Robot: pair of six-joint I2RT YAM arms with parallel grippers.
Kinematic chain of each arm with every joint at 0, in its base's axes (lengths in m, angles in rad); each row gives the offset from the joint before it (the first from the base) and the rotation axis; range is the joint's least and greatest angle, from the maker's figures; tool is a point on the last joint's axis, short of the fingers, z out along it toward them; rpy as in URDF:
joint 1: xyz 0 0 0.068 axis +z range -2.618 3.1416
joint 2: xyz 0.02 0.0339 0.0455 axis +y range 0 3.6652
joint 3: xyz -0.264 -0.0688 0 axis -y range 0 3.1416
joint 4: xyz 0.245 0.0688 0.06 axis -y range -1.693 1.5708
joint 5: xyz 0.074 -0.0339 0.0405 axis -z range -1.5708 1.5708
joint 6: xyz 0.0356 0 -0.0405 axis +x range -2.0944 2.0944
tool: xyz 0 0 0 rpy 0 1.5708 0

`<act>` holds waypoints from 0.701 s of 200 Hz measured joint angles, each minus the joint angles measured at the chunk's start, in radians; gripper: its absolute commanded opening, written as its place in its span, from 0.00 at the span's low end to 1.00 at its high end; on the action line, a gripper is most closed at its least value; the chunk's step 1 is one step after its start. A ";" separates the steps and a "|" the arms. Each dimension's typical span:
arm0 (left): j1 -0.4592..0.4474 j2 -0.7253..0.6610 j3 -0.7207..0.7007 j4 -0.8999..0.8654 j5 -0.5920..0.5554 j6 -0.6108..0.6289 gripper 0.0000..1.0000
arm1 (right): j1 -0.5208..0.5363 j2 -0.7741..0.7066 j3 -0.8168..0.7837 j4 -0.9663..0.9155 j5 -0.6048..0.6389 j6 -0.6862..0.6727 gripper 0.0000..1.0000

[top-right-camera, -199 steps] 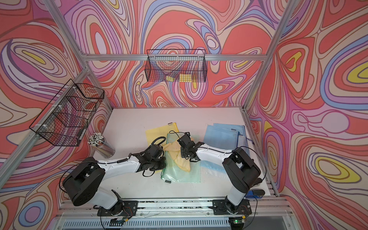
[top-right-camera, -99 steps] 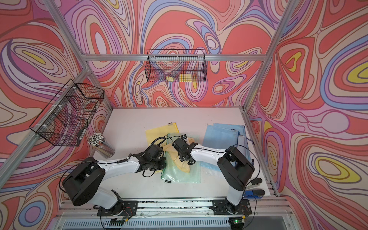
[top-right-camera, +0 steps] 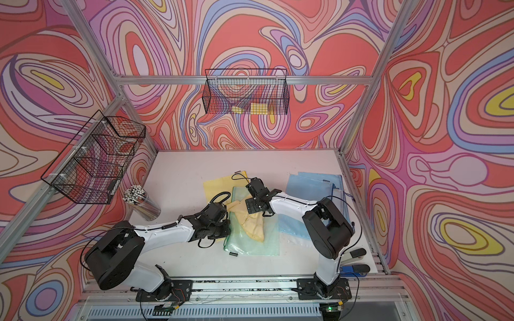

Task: Wipe the document bag
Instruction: Wipe the dirt from the document bag.

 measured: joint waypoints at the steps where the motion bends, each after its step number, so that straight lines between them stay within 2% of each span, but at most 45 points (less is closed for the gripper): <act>1: 0.000 -0.001 0.000 -0.001 0.000 0.000 0.00 | -0.004 0.000 0.000 0.002 -0.005 -0.005 0.90; 25: 0.000 -0.012 -0.011 -0.006 -0.006 0.000 0.00 | -0.049 0.000 0.000 0.013 -0.077 -0.064 0.91; 67: 0.000 -0.012 -0.011 -0.006 -0.006 0.000 0.00 | -0.042 0.026 -0.009 0.033 -0.198 -0.115 0.92; 112: 0.000 -0.009 -0.009 -0.007 -0.006 0.000 0.00 | -0.015 0.031 -0.040 0.034 -0.233 -0.125 0.91; 127: 0.000 -0.003 -0.003 -0.007 -0.006 0.000 0.00 | 0.016 0.041 -0.041 0.036 -0.224 -0.124 0.88; 140: 0.000 0.001 0.000 -0.006 -0.005 0.000 0.00 | 0.042 0.050 -0.051 0.052 -0.207 -0.119 0.81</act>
